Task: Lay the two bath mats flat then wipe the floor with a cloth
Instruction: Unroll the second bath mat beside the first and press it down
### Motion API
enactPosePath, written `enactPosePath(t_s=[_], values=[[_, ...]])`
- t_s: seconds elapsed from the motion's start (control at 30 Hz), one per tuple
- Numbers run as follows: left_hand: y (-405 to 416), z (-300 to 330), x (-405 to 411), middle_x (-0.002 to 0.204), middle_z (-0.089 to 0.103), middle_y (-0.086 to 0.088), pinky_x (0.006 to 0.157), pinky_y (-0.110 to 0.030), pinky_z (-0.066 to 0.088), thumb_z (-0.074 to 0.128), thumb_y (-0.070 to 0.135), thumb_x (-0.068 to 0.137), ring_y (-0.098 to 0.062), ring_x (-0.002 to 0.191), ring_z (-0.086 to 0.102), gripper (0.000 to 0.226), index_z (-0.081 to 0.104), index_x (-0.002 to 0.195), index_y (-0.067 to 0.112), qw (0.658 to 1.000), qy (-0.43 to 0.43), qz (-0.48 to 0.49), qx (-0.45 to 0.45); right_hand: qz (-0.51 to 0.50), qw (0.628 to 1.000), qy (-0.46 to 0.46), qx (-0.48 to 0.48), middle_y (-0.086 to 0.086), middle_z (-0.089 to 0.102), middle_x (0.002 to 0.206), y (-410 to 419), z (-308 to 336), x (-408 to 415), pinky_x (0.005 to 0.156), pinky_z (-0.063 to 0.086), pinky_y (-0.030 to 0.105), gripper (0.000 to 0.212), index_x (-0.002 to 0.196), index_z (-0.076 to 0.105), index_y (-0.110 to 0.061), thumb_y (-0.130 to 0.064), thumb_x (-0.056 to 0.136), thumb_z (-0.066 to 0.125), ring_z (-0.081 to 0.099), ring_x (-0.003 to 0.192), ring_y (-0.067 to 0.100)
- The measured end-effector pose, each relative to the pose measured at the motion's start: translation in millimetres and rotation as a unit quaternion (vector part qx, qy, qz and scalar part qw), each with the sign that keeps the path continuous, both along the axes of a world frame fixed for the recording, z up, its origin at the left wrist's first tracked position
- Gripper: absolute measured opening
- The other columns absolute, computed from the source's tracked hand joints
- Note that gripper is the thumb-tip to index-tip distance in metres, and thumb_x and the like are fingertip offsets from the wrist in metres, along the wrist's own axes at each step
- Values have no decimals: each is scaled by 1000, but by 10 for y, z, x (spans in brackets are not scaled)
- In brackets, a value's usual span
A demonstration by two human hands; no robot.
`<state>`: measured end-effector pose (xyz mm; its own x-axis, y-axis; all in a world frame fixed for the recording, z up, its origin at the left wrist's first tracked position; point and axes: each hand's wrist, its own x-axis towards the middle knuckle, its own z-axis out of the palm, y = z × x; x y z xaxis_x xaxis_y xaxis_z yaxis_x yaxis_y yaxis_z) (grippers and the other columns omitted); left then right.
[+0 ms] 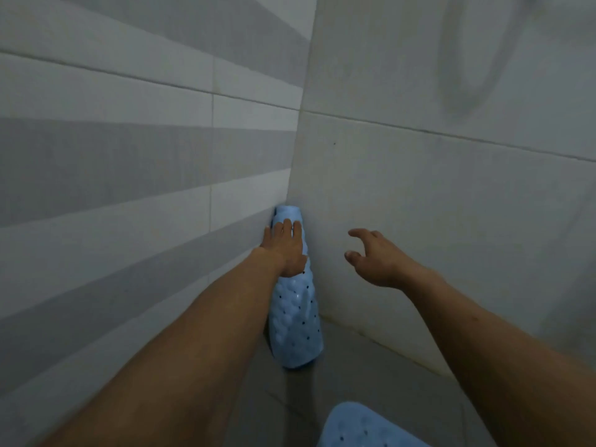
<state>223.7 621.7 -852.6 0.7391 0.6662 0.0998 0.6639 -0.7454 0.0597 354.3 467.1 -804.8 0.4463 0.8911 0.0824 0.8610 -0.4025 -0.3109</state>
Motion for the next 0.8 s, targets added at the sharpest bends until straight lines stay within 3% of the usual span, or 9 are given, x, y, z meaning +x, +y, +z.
enactPosePath(t_s=[0.23, 0.5, 0.63, 0.8], values=[[694, -157, 288, 159, -5, -25, 120, -49, 10, 50, 30, 95, -40, 146, 5, 88, -8, 151, -4, 1000, -28, -6, 0, 48, 992, -92, -72, 5, 23, 162, 1072, -117, 245, 116, 29, 38, 69, 155, 24, -20, -17, 96, 58, 32, 144, 27], [1143, -333, 432, 154, 21, -19, 117, -42, 24, 60, 25, 88, -34, 139, 26, 82, 13, 150, 0, 989, -138, -8, -61, 62, 988, -113, -81, 12, 20, 162, 1950, -158, 254, 118, 21, 33, 71, 155, 18, -8, -1, 93, 52, 24, 148, 27], [1230, -423, 447, 150, 30, -15, 115, -42, 30, 65, 19, 79, -31, 137, 30, 82, 23, 148, 5, 967, -227, -26, -110, 81, 984, -123, -102, 9, 14, 165, 2207, -171, 275, 120, 16, 31, 79, 158, 9, -12, -2, 94, 54, 19, 150, 25], [1250, -404, 418, 141, 39, -12, 110, -42, 38, 67, 15, 74, -30, 132, 39, 78, 33, 143, 8, 945, -301, -38, -120, 89, 976, -168, -104, 11, 31, 156, 2251, -103, 329, 116, 29, 42, 71, 155, 24, -14, -7, 93, 57, 32, 141, 34]])
